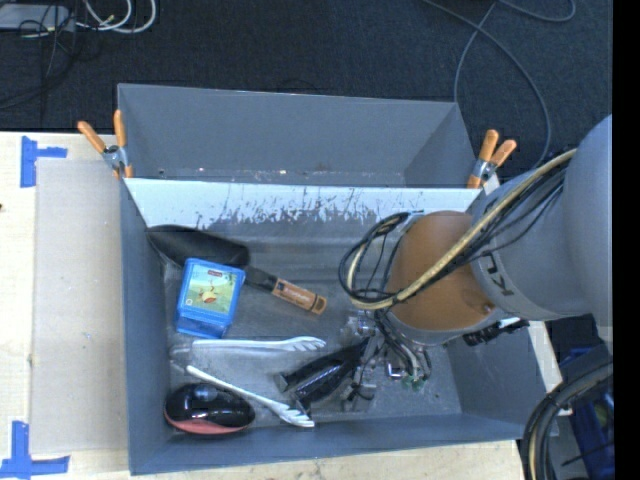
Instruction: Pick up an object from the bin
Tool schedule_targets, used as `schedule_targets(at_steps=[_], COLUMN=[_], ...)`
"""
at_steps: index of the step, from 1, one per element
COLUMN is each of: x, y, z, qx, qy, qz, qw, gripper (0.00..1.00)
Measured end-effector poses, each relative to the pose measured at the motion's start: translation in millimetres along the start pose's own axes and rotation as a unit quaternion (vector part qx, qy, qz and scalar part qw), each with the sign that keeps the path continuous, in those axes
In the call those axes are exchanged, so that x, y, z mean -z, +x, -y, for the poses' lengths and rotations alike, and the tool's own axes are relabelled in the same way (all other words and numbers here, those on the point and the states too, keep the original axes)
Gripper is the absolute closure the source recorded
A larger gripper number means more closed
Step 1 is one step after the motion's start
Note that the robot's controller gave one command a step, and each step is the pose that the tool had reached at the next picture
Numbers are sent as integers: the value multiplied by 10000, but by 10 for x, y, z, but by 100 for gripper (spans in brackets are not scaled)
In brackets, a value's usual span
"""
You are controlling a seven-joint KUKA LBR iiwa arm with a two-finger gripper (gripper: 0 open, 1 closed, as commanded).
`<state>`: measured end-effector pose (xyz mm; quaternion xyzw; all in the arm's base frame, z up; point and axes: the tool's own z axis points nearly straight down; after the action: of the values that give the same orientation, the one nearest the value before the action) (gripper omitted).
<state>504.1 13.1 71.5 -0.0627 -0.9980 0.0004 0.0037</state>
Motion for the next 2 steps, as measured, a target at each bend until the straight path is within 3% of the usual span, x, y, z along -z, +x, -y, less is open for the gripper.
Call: schedule_targets(at_steps=[1,2], x=[-29,-27], y=[150,150], z=[-135,-135], qx=[20,19], qy=[6,6], qz=[-34,-34], qw=[10000,10000], gripper=[100,100])
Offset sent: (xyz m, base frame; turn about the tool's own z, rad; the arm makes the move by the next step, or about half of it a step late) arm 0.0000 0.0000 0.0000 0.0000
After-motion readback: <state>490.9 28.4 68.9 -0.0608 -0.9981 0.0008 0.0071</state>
